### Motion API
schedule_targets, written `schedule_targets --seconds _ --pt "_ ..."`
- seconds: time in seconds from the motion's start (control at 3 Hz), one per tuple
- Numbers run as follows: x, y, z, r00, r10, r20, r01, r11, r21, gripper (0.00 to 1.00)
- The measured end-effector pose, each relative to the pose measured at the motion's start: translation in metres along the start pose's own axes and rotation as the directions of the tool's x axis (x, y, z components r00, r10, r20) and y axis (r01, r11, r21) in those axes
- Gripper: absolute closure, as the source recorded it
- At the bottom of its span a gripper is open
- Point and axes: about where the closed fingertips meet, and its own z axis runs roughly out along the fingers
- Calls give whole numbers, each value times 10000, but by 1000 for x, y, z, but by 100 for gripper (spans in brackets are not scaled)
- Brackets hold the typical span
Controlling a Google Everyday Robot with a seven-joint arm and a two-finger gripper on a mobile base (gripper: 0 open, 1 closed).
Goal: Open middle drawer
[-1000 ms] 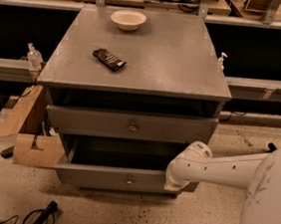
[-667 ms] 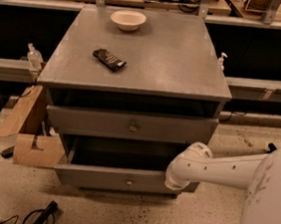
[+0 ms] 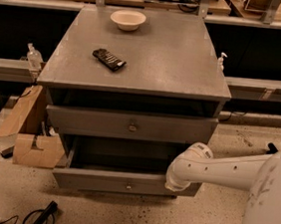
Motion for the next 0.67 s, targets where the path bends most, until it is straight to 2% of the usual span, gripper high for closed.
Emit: schedule_targets --seconds 0.33,0.67 --pt "3 17 -5 9999 142 -40 -143 9997 -182 100" --pt "2 16 -8 9999 144 -41 -144 9997 -182 100"
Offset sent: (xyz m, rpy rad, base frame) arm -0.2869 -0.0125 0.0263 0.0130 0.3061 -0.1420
